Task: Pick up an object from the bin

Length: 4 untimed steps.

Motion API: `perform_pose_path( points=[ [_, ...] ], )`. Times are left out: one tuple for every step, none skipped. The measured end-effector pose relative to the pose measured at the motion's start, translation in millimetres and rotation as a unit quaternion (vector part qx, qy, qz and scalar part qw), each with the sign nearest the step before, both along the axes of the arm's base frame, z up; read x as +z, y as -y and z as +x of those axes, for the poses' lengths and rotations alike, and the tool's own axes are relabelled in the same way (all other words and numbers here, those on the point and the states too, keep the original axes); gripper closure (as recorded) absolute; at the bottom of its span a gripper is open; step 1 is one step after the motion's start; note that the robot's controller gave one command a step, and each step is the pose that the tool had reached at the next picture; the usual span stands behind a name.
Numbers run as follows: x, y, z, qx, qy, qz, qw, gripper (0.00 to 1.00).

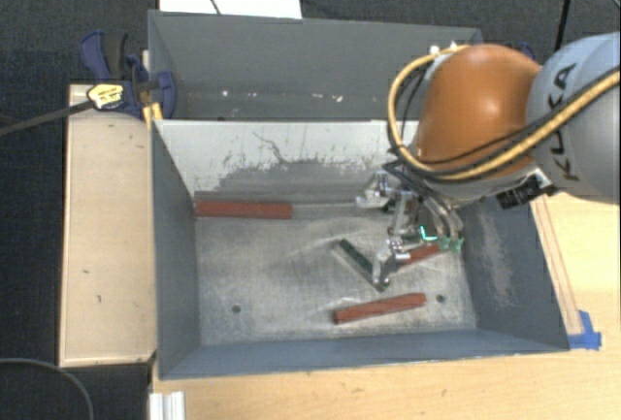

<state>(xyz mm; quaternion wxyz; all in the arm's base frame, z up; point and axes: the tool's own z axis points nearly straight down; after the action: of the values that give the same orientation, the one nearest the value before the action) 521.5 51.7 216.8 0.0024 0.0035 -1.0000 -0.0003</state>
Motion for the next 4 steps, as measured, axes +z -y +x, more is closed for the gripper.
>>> perform_pose_path(
  points=[
    [3.3,0.3,1.6,-0.001,0.0036,0.0,1.0,0.0],
    [-42.5,7.3,8.4,-0.019,0.0077,0.001,0.9998,0.0],
    [-111.0,-1.1,24.6,-0.024,0.0059,0.0,0.9997,0.0],
    [-125.1,-1.9,25.8,-0.024,0.0053,0.001,0.9997,0.0]
  ],
)
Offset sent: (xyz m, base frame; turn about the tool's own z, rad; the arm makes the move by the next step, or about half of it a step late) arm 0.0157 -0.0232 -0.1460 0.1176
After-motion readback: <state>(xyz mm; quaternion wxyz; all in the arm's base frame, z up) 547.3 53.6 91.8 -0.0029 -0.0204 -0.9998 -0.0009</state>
